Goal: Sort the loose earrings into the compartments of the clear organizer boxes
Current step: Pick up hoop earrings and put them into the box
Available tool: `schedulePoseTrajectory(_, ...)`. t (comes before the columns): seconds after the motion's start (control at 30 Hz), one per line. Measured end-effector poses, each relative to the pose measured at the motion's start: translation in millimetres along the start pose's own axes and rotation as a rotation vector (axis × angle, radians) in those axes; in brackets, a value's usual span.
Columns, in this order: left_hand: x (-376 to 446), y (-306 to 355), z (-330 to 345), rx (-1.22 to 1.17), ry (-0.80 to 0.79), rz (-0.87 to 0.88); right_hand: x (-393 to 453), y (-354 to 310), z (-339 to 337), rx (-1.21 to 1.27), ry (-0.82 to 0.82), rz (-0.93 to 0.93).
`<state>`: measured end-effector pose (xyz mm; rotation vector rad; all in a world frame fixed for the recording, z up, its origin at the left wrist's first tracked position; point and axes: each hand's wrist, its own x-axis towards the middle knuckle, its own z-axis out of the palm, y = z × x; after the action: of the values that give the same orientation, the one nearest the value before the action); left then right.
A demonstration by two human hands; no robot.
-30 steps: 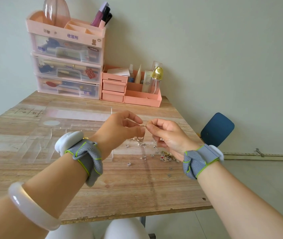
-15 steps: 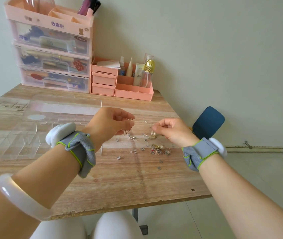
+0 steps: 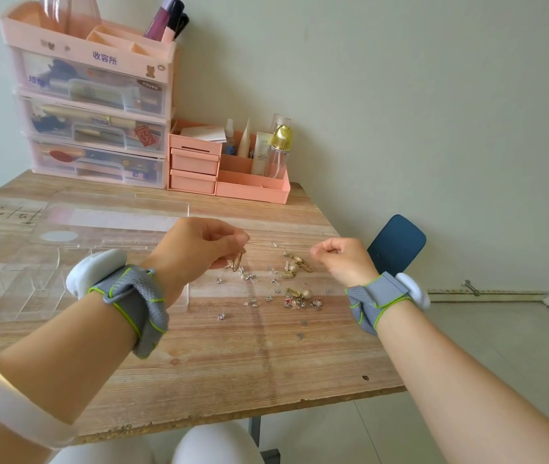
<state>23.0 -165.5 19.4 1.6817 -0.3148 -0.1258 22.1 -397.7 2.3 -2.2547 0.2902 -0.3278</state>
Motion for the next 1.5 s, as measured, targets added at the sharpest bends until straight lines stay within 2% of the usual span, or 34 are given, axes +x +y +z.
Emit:
schedulePoseTrajectory(0.1, 5, -1, -1, 0.041, -0.004, -0.001, 11, 4, 7, -0.044, 0.029, 0.010)
schedulePoseTrajectory(0.3, 10, 1, -6, 0.153, -0.053, 0.065, 28, 1, 21, -0.148, -0.014, 0.021)
schedulePoseTrajectory(0.77, 17, 0, -7, 0.300, -0.059, 0.070, 47, -2, 30, -0.322, -0.174, 0.117)
schedulePoseTrajectory(1.03, 20, -1, -4, 0.348, -0.017, 0.050, 44, 4, 22, -0.203, -0.079, 0.020)
schedulePoseTrajectory(1.23, 19, -1, -7, 0.370, -0.011, 0.115, 36, -11, 25, 0.036, -0.011, -0.126)
schedulePoseTrajectory(1.33, 18, -2, -7, 0.461, 0.000, 0.165, 27, -29, 28, 0.185, -0.063, -0.201)
schedulePoseTrajectory(1.5, 15, -1, -11, 0.626, 0.037, 0.266, 8, -52, 32, 0.331, -0.253, -0.227)
